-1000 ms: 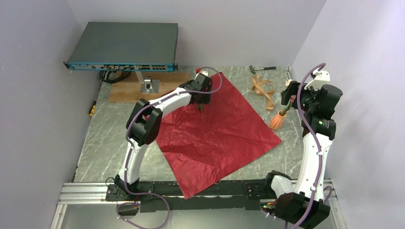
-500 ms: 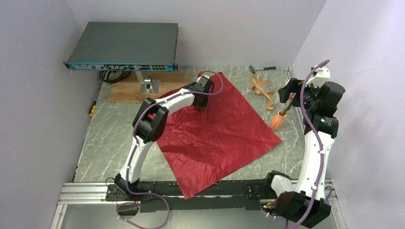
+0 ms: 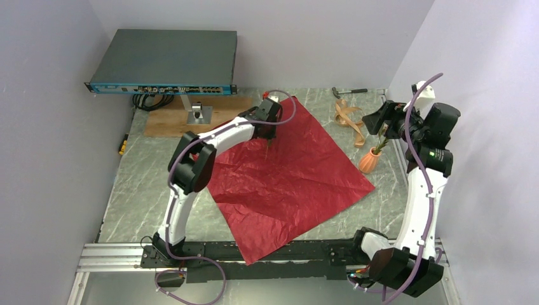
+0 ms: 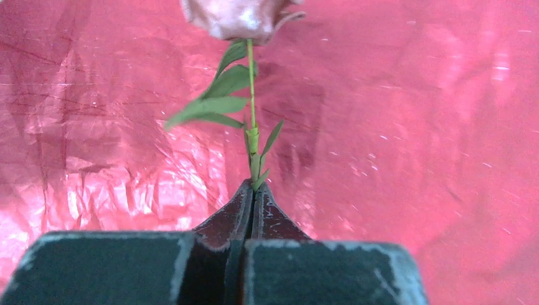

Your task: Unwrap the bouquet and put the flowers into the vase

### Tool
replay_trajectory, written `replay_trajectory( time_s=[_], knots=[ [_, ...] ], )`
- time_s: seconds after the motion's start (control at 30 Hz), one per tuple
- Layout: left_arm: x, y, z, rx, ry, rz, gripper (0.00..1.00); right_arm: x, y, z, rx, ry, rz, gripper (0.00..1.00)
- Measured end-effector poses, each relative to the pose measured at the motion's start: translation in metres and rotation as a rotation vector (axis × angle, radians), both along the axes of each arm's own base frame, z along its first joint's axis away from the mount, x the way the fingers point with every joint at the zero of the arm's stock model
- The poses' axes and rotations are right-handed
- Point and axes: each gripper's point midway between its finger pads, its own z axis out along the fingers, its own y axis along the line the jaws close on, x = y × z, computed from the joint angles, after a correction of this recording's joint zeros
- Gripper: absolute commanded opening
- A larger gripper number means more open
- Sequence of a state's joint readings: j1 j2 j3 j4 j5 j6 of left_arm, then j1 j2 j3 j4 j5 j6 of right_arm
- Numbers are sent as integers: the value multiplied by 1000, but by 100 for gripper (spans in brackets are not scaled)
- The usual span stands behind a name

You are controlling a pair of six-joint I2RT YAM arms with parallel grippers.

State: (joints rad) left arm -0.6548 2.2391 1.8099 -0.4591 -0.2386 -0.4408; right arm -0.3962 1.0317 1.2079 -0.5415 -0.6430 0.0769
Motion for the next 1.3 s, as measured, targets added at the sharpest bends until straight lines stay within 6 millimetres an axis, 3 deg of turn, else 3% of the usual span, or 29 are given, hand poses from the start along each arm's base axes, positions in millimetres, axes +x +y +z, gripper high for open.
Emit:
replay_trajectory(
  time_s=[0.17, 0.3, 0.47, 0.67, 1.07, 1.3],
  knots=[
    [-16, -17, 53, -173, -71, -92, 0, -2, 19, 1, 66, 19, 79, 84],
    [-27, -39, 112, -352, -170, -203, 0, -6, 39, 6, 109, 23, 151, 82],
    [-41, -69, 175, -571, -286, -363, 0, -14, 78, 9, 163, 46, 268, 80],
    [-71, -93, 208, -742, -343, -569, 0, -26, 118, 13, 215, 67, 377, 74],
    [-145, -124, 272, -895, -450, -905, 0, -20, 142, 25, 320, 77, 431, 57],
    [-163, -127, 284, -916, -481, -997, 0, -22, 149, 33, 354, 69, 465, 44]
  ],
)
